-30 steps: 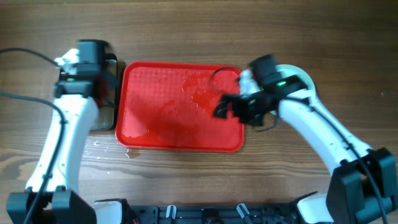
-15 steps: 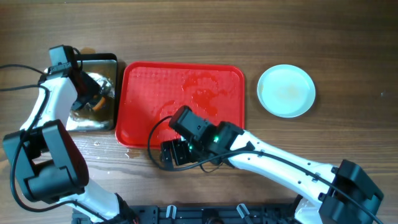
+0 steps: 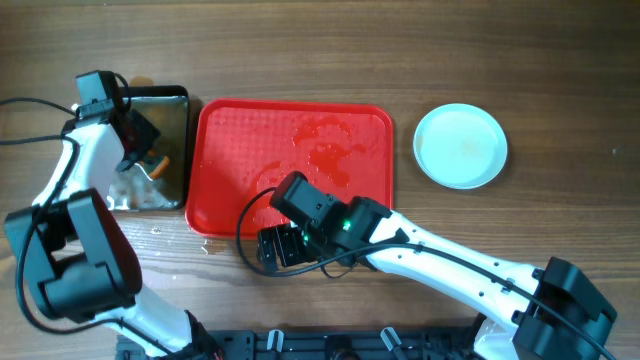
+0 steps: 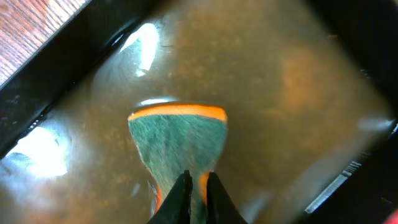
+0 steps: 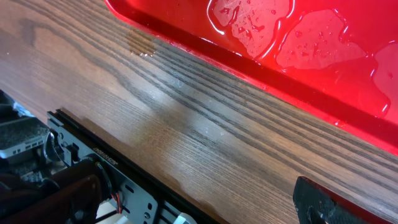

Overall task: Clean dirty plates on tray and stack at the side
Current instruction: 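Move the left gripper with the sponge over the black water tray, then lower the sponge into the water tray and open the left gripper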

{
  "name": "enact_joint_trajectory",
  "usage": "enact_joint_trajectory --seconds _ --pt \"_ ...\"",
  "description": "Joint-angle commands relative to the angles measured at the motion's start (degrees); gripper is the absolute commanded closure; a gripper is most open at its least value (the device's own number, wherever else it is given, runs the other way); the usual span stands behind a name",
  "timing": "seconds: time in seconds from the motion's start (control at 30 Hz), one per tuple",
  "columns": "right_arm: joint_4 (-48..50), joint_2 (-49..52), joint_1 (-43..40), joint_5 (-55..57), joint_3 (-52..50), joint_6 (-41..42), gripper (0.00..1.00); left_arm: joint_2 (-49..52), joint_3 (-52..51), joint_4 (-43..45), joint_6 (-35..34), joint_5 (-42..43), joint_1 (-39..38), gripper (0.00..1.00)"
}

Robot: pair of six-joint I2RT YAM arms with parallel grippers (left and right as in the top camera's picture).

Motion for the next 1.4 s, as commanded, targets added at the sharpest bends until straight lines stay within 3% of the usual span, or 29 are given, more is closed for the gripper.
enact_joint_trajectory --seconds 0.0,0.17,0.37,0.5,0.83,0.93,1.03,1.17,1.37 --pt "-0.22 0.63 0.13 1.42 -0.22 0.61 0.0 4.94 0.0 0.59 2.86 0.28 2.64 0.92" --pt "-0.7 0.63 0.13 1.4 -0.22 0.66 0.0 5.75 0.24 -0.15 2.8 1.79 4.33 0.96" --pt "-1.27 0.63 0.13 1.44 -0.22 0.68 0.01 -7.69 1.38 -0.96 2.8 15.13 4.26 0.96" --pt "-1.33 0.63 0.13 1.4 -0.22 0.72 0.0 -8.04 0.57 -5.07 2.8 14.97 4.15 0.96" --pt "-2.27 0.63 0.13 0.98 -0.22 0.83 0.0 2.32 -5.38 -2.67 2.8 13.94 4.2 0.96" --pt "-2.64 0.63 0.13 0.98 -0.22 0.81 0.0 -0.72 -3.82 -4.96 2.58 13.97 4.55 0.96" --pt "-2.86 0.63 0.15 0.94 -0.22 0.87 0.0 -9.86 0.76 -9.31 2.6 13.97 4.59 0.96" --pt "-2.82 0.63 0.15 0.55 -0.22 1.07 0.0 -21.59 1.42 -7.37 2.82 13.92 4.59 0.96" --pt "-2.62 0.66 0.13 1.05 -0.22 1.03 0.0 -15.63 0.66 -4.72 2.78 2.93 4.55 0.96"
